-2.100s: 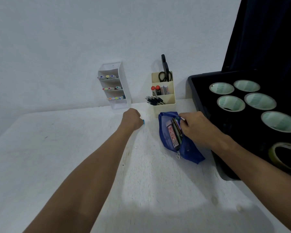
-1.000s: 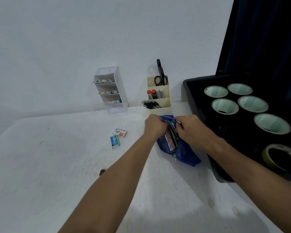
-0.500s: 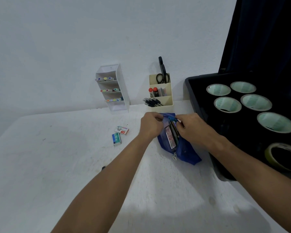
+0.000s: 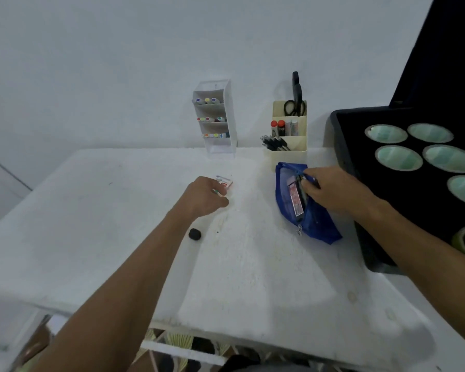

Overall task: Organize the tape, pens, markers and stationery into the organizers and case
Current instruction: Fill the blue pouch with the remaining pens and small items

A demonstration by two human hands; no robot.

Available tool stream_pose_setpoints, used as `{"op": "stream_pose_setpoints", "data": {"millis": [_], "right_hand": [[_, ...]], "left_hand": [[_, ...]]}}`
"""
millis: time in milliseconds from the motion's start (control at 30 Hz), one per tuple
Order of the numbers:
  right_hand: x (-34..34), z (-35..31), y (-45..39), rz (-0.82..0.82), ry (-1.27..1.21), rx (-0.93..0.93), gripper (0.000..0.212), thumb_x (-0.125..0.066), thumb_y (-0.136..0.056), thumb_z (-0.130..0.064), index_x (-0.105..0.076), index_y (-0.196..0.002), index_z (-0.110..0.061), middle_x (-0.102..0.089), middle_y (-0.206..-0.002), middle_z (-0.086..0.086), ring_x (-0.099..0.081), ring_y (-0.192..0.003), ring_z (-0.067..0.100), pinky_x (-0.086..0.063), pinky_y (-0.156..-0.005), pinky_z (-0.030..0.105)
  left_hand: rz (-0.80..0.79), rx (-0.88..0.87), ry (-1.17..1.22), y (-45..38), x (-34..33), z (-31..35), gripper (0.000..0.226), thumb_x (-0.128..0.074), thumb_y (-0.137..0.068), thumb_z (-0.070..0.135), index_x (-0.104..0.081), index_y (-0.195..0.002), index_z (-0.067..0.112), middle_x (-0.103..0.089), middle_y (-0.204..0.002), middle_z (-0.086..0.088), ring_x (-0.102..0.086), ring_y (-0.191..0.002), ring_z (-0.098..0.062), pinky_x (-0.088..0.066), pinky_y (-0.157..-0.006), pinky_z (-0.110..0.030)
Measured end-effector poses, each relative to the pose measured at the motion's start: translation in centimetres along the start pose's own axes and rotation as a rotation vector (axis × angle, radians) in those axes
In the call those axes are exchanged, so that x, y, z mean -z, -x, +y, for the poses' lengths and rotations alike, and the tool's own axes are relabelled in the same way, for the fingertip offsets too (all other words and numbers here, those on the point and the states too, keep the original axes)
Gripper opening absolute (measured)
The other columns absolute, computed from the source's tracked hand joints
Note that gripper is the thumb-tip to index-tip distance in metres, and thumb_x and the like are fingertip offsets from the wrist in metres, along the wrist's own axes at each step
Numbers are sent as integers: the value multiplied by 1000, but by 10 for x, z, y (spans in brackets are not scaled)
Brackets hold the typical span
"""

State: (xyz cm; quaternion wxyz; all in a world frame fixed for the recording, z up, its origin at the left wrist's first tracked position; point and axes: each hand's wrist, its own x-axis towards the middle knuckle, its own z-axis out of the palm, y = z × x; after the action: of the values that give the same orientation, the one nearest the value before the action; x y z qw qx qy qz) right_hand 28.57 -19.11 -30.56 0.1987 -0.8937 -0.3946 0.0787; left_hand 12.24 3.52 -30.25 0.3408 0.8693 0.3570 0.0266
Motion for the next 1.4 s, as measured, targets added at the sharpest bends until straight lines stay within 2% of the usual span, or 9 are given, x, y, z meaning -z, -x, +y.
{"op": "stream_pose_setpoints", "data": {"millis": [100,200,300,433,700,933,1100,1200,1400], "right_hand": [[2,0,2,1,12,17,30,-43,-97,-40,-60,-106,-17,-66,-98,9,-63,-82,23,-57,-73,41],[2,-5,3,-17,46,5,37,-43,-97,-41,-56,-122,-16,-64,-108,12,-63,-89,27,-56,-78,42],[3,-7,6,-18,65,6,41,-42,-98,-41,-55,-125,-13,-63,-110,15,-63,-91,29,-55,-80,43],[6,-6,7,-19,50,16,36,-42,-97,-41,-58,-117,-14,-64,-107,13,-63,-88,28,-56,-77,42],[8,-7,11,-9,-10,5,28,-45,-97,-37,-61,-102,-15,-65,-98,9,-63,-84,24,-57,-76,44],[5,-5,10,50,-44,-17,25,-44,-97,-27,-63,-98,-11,-65,-93,10,-63,-80,24,-56,-75,42],[3,1,5,80,-55,-8,23,-43,-96,-21,-59,-85,-11,-62,-82,8,-60,-72,23,-51,-66,36],[0,4,3,93,-73,4,23,-43,-97,-21,-55,-78,-16,-57,-76,4,-57,-67,21,-42,-61,29],[1,7,2,99,-71,29,24,-41,-96,-20,-62,-91,-10,-65,-88,10,-61,-72,24,-54,-66,38]], "left_hand": [[-66,69,-212,13,7,-25,34,-78,-73,30,-68,-105,22,-60,-107,0,-56,-86,-15,-42,-74,-24],[-114,163,-324,28,9,-41,46,-77,-75,34,-63,-117,20,-58,-112,-2,-54,-95,-17,-43,-74,-26],[-162,235,-299,37,6,-49,43,-76,-76,30,-62,-114,14,-59,-97,-6,-60,-85,-23,-52,-61,-27],[-115,220,-277,41,-1,-45,24,-68,-80,19,-70,-102,7,-68,-82,-14,-68,-75,-30,-58,-70,-32],[-38,-43,-184,23,-22,27,12,-65,-84,22,-65,-92,12,-62,-79,-8,-55,-61,-19,-45,-56,-23],[-230,-101,-40,11,-66,102,29,-67,-83,21,-67,-105,2,-71,-98,-16,-69,-81,-25,-58,-66,-32],[-502,-64,-42,13,-77,121,29,-61,-87,10,-63,-115,7,-69,-104,-11,-68,-86,-19,-55,-72,-29],[-441,-12,9,7,-73,113,29,-56,-87,7,-64,-116,6,-70,-98,-11,-67,-76,-17,-54,-67,-27],[-301,119,69,-8,-81,92,33,-61,-89,22,-55,-114,0,-61,-104,-13,-62,-69,-18,-49,-55,-27]]}}
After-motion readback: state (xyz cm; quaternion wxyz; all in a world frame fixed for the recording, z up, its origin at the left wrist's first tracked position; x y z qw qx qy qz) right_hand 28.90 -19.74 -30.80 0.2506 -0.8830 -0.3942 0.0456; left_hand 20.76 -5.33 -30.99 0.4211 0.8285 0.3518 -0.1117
